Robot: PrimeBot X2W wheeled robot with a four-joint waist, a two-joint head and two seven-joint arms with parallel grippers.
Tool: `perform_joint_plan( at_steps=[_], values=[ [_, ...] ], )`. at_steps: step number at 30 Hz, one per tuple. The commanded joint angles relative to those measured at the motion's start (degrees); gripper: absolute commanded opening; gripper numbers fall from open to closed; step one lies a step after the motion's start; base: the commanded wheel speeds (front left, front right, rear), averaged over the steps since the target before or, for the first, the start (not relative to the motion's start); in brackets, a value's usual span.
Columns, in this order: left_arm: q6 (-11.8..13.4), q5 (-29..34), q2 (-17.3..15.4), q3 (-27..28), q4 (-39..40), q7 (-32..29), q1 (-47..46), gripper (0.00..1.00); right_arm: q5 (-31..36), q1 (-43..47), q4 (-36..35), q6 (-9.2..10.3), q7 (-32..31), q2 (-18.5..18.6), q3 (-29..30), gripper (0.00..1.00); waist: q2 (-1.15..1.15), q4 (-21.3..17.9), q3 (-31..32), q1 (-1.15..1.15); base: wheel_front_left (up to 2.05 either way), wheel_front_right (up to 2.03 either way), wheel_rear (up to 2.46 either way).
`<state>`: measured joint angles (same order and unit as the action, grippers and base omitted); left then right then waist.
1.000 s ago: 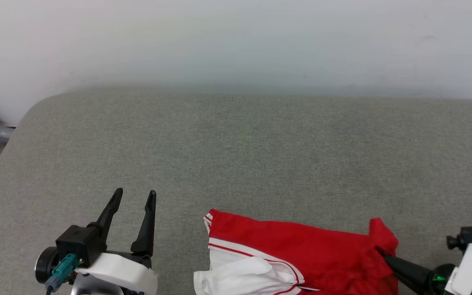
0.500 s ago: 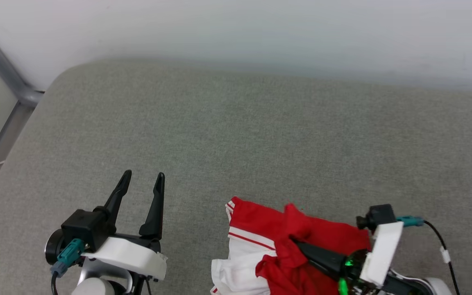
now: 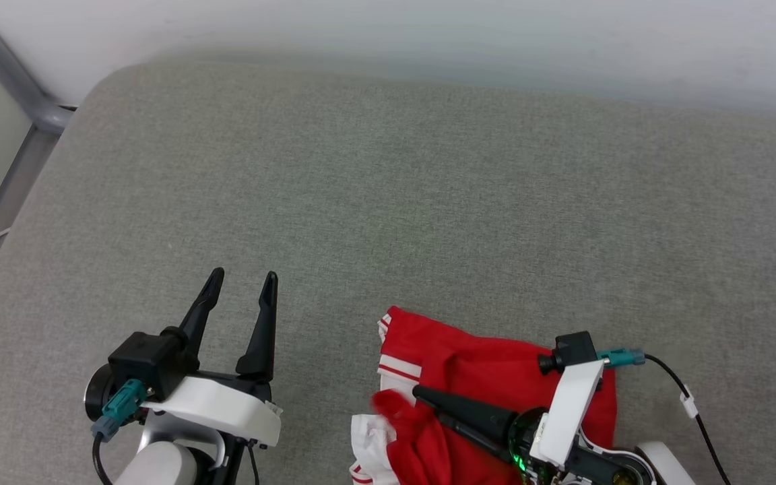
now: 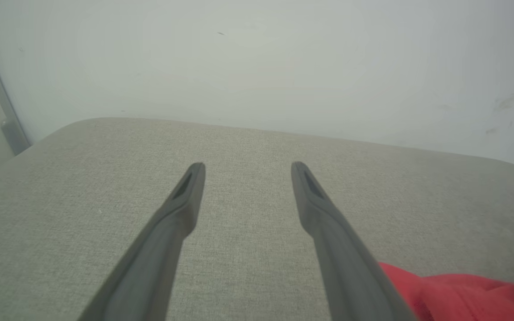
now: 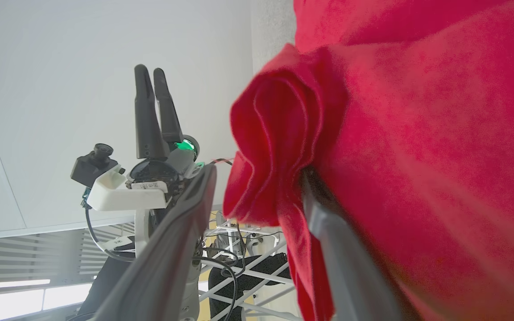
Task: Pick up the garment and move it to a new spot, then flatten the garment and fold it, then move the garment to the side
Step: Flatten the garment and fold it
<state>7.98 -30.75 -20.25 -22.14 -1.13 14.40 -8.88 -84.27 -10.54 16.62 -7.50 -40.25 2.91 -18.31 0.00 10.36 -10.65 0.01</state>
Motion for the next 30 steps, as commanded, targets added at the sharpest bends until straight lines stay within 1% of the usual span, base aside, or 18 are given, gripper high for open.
perform_joint_plan(
  at_steps=[1, 5, 9, 13, 17, 21, 26, 30],
  values=[
    [-0.3, 0.4, 0.2, 0.1, -0.3, 0.5, -0.8, 1.00, 0.6, -0.9, -0.5, 0.03, 0.6, 0.0, -0.4, 1.00, 0.00, -0.4, 0.2, -0.01, 0.00, 0.00, 0.00],
    [-0.5, 0.5, 0.0, 0.0, -1.0, 0.5, -0.8, 1.00, 3.2, -1.3, -4.0, 0.03, 3.1, 0.6, -1.1, 1.00, 0.00, -1.4, 1.3, -0.01, 0.00, 0.00, 0.00],
    [-0.5, 0.6, -0.2, 0.0, -1.4, 0.5, -0.4, 1.00, 8.1, -1.4, -9.2, 0.03, 7.2, 2.7, -2.3, 1.00, 0.00, -2.5, 2.6, -0.01, 0.00, 0.00, 0.00],
    [-0.2, 0.5, -0.4, 0.1, -1.7, 0.4, 0.3, 1.00, 18.0, -1.2, -12.4, 0.03, 16.0, 6.1, -1.7, 1.00, 0.00, -3.6, 4.0, -0.01, 0.00, 0.00, 0.00],
    [0.0, 0.3, -0.9, 0.0, -1.9, 0.0, 1.2, 1.00, 29.5, 0.6, -11.9, 0.03, 25.2, 8.7, 2.6, 1.00, 0.00, -4.6, 5.6, -0.01, 0.00, 0.00, 0.00],
    [0.6, 0.6, -1.4, 0.1, -2.2, 0.1, 2.1, 1.00, 41.0, 2.8, -11.8, 0.03, 30.6, 9.2, 8.7, 1.00, 0.00, -5.9, 7.2, -0.01, 0.00, 0.00, 0.00],
    [1.4, 1.3, -1.9, 0.4, -2.2, 0.3, 3.3, 1.00, 54.9, 6.8, -15.5, 0.03, 35.1, 7.1, 16.7, 1.00, 0.00, -7.3, 8.9, -0.01, 0.00, 0.00, 0.00],
    [2.0, 2.2, -2.1, 0.4, -2.8, 0.4, 4.3, 1.00, 63.8, 10.0, -19.7, 0.03, 38.7, 4.9, 21.6, 1.00, 0.00, -8.0, 10.6, -0.01, 0.00, 0.00, 0.00]
  ],
)
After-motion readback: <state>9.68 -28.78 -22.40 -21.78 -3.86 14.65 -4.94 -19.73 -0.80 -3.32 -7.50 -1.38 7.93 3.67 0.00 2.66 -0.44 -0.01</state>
